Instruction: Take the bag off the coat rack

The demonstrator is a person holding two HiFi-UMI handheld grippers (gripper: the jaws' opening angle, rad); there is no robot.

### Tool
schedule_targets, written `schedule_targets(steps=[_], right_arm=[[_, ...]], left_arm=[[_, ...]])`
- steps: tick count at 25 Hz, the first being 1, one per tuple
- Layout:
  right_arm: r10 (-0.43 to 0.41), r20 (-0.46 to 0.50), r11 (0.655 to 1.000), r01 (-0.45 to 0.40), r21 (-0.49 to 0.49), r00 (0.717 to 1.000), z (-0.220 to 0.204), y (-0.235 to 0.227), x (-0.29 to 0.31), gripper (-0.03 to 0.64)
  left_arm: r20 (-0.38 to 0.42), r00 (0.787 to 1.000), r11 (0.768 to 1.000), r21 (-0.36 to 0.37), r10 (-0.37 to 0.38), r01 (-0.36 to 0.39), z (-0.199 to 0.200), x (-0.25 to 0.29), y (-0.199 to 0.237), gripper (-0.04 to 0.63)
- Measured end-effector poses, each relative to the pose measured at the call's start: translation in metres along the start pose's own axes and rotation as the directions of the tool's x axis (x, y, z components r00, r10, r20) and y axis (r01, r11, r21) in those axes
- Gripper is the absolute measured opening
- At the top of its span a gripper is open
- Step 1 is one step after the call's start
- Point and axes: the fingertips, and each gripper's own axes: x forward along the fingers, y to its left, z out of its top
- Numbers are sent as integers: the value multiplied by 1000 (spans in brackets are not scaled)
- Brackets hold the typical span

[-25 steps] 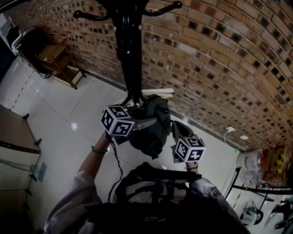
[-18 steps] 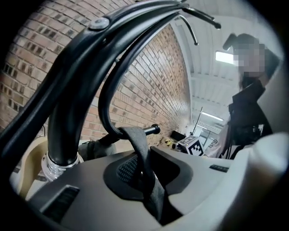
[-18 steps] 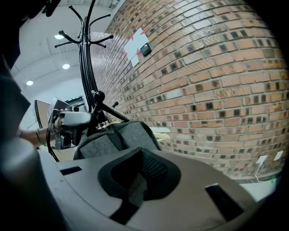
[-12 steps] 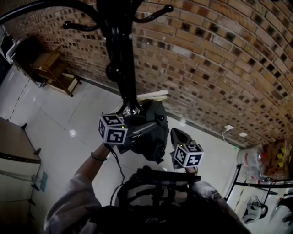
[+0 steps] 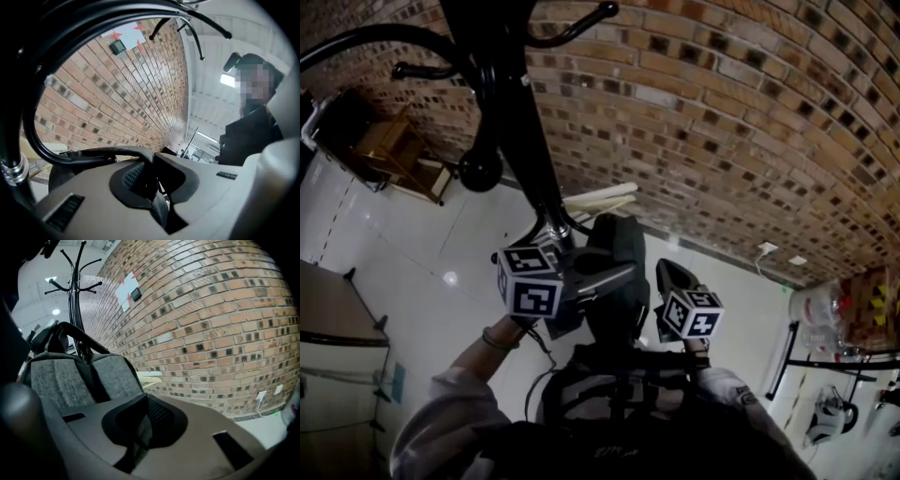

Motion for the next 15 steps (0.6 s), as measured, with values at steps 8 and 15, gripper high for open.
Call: schedule_targets(steps=[8, 15], right_arm=[[-52, 24, 998, 50, 49, 998, 1, -26, -14, 9], [-61, 29, 996, 59, 62, 998, 2, -45, -39, 9]], left_arm=[[-81, 996, 999, 40, -31, 34, -24, 34, -20, 38], [-52, 996, 995, -63, 71, -74, -49, 50, 3, 38]])
